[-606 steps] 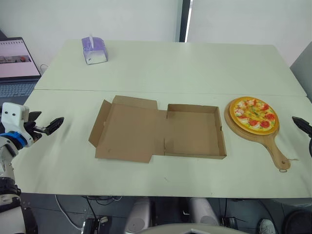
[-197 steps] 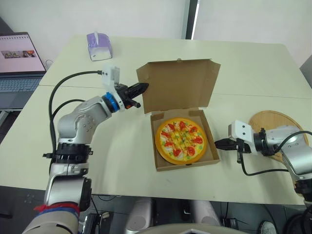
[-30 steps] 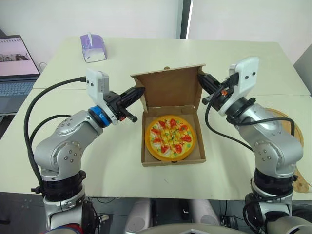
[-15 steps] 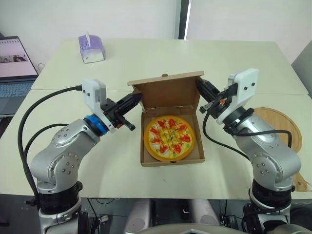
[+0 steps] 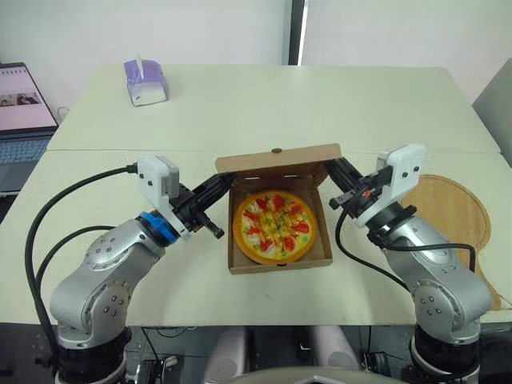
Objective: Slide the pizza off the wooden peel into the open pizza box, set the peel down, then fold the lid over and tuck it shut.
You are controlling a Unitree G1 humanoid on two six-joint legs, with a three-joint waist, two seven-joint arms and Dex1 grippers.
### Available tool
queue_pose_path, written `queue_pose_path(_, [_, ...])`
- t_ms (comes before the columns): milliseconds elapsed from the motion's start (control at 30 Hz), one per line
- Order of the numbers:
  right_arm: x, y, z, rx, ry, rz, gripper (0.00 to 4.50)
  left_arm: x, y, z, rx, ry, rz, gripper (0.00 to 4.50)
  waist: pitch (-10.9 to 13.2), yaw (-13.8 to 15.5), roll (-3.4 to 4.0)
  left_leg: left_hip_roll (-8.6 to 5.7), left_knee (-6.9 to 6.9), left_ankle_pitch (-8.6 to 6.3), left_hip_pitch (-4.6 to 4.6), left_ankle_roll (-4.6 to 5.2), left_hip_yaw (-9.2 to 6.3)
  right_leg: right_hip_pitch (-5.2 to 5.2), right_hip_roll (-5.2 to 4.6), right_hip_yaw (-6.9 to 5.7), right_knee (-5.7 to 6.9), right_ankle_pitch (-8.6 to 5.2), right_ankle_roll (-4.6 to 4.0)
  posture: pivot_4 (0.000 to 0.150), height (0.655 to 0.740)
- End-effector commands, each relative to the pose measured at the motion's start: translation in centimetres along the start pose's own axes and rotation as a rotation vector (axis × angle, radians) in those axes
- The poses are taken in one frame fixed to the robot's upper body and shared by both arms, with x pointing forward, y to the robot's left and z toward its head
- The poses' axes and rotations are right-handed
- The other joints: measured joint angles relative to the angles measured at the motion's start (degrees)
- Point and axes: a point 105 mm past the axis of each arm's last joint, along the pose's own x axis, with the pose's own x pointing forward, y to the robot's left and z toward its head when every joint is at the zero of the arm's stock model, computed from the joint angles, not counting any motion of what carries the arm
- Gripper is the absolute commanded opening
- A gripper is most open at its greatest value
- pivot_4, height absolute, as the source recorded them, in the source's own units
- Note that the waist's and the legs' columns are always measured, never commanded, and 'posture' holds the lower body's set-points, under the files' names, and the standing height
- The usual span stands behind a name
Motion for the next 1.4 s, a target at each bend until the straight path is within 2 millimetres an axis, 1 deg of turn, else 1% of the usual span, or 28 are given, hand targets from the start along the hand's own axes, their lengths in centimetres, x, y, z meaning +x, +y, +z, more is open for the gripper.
queue_pose_path(33, [0.0,1.6,-0.8,0.034,0.036,0.079,0.0,0.0,-1.9,0.2,0.049,-0.015,-0.066,0.03,-0.01,-0.06,-0.02,0.0,0.01,0.0,0.0,0.01,0.0,0.01,0.0,0.0,0.0,0.0,0.0,0.15,0.74])
queue_pose_path(233, [-0.3,1.8,-0.8,0.041,0.041,0.086,0.0,-0.7,-2.5,-0.5,0.123,-0.023,-0.033,0.03,-0.02,-0.19,-0.03,0.0,0.0,-0.09,0.0,0.17,0.0,0.02,0.01,0.0,-0.02,0.0,0.0,0.15,0.74])
queue_pose_path(467, [-0.4,2.0,-0.7,0.038,0.044,0.101,0.0,-0.6,-2.4,-0.4,0.179,-0.06,0.033,0.03,-0.03,-0.19,-0.04,0.01,0.0,-0.13,0.0,0.24,0.01,0.02,0.01,0.0,-0.03,-0.01,0.0,0.15,0.74])
queue_pose_path(767, [0.0,3.0,-0.6,0.071,0.038,0.14,0.0,-0.6,-1.3,0.9,0.295,-0.121,0.161,0.03,-0.03,-0.35,-0.05,0.05,0.0,-0.13,0.0,0.24,0.02,0.02,0.06,0.0,-0.03,-0.01,0.01,0.15,0.74])
queue_pose_path(867, [0.2,3.2,-0.2,0.079,0.026,0.143,0.0,-0.6,-1.2,1.2,0.321,-0.127,0.175,0.03,-0.03,-0.37,-0.05,0.06,0.0,-0.13,0.0,0.25,0.02,0.01,0.07,0.01,-0.03,-0.01,0.01,0.15,0.74])
queue_pose_path(967, [0.5,3.3,0.4,0.086,0.012,0.14,0.0,-0.4,-1.0,2.0,0.354,-0.148,0.194,0.03,-0.03,-0.34,-0.05,0.06,0.0,-0.13,-0.02,0.25,0.01,0.0,0.07,-0.01,-0.03,-0.01,0.01,0.15,0.74])
queue_pose_path(1167, [0.8,2.9,0.8,0.087,0.004,0.123,0.0,-0.3,0.2,3.3,0.37,-0.176,0.243,0.03,-0.02,-0.27,-0.06,0.06,0.0,-0.14,-0.06,0.25,-0.01,-0.02,0.07,-0.03,-0.05,-0.01,0.0,0.15,0.74])
queue_pose_path(1333, [1.3,1.9,0.9,0.064,0.004,0.098,0.0,-0.5,0.5,3.6,0.363,-0.169,0.254,0.03,-0.01,-0.27,-0.07,0.06,-0.01,-0.14,-0.08,0.26,-0.01,-0.03,0.06,-0.03,-0.07,-0.01,0.01,0.15,0.74])
queue_pose_path(1400, [1.7,1.7,1.1,0.052,0.0,0.095,0.0,-0.6,0.9,3.6,0.358,-0.162,0.272,0.03,-0.01,-0.27,-0.07,0.06,0.0,-0.14,-0.07,0.26,-0.02,-0.02,0.06,-0.03,-0.07,-0.01,0.0,0.15,0.74])
